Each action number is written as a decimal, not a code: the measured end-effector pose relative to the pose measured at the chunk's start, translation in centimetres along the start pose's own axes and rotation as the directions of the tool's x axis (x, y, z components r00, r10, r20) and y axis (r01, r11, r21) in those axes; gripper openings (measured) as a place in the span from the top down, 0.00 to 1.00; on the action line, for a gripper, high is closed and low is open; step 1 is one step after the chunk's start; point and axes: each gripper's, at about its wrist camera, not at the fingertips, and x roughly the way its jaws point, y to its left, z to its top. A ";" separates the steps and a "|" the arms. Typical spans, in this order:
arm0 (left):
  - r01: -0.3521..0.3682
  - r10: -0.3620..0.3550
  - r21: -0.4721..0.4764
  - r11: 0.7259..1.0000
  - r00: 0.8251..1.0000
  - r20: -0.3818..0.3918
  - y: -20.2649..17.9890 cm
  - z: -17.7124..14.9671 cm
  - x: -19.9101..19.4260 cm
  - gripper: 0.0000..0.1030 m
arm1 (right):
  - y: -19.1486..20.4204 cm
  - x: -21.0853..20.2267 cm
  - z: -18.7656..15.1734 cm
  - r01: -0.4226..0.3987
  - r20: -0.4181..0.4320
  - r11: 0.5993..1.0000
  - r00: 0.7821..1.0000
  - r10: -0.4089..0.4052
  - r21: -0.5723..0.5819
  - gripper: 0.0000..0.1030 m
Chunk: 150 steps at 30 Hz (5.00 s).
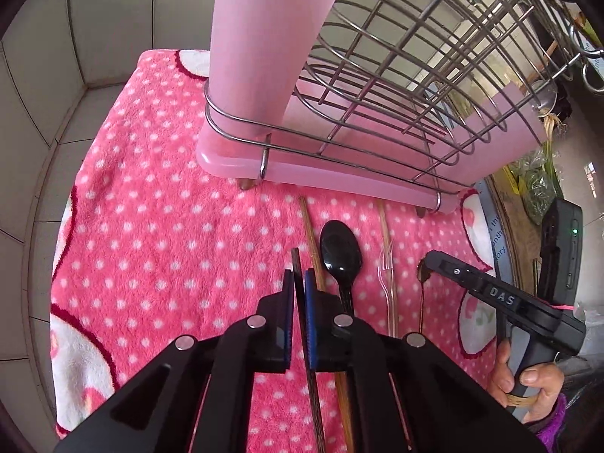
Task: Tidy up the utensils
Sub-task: 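Grasp the thin dark chopstick with the left tool while the right tool grasps a thin gold utensil, then lift the dark chopstick with the left tool while the right tool lifts its utensil above the cup, then drop the dark chopstick into the pink cup with the left tool while the right tool drops its utensil, then move both open tools back down to the utensils on the cloth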
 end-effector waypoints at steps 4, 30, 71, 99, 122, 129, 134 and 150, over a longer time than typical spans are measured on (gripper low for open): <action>0.016 -0.016 -0.005 1.000 1.000 0.008 0.5 -0.1 -0.4 0.95 | 0.6 0.4 -0.3 0.014 0.008 1.000 1.000 -0.014 -0.021 0.80; 0.073 -0.078 0.029 0.997 0.928 0.363 3.3 -1.8 -11.9 0.96 | 3.4 -9.3 -2.5 -0.011 0.328 0.994 0.943 0.047 -0.111 0.94; 0.032 -0.050 0.040 0.999 0.704 0.708 0.7 8.9 -27.1 0.96 | 8.0 -25.5 8.9 0.242 0.739 0.952 0.673 -0.023 -0.190 0.94; -0.039 0.050 -0.034 0.999 0.886 0.461 3.7 11.8 -14.1 0.96 | 5.5 -16.2 9.2 0.180 0.536 0.960 0.843 -0.038 -0.214 0.94; 0.017 0.017 -0.061 0.998 0.851 0.525 3.9 9.4 -17.2 0.60 | 4.4 -18.4 8.5 0.078 0.532 0.983 0.847 0.021 -0.164 0.66; 0.016 -0.002 -0.021 1.000 0.848 0.530 3.0 6.1 -18.4 0.60 | 4.3 -19.4 5.5 0.023 0.533 0.986 0.843 0.070 -0.166 0.66; 0.032 -0.029 0.002 0.999 0.872 0.489 2.3 3.6 -17.6 0.60 | 4.3 -18.1 2.5 -0.021 0.485 0.985 0.869 0.103 -0.172 0.66; 0.061 -0.056 -0.020 0.998 0.981 0.187 1.3 -0.9 -6.9 0.66 | 1.9 -9.2 -2.9 -0.101 0.231 0.991 0.966 0.118 -0.085 0.66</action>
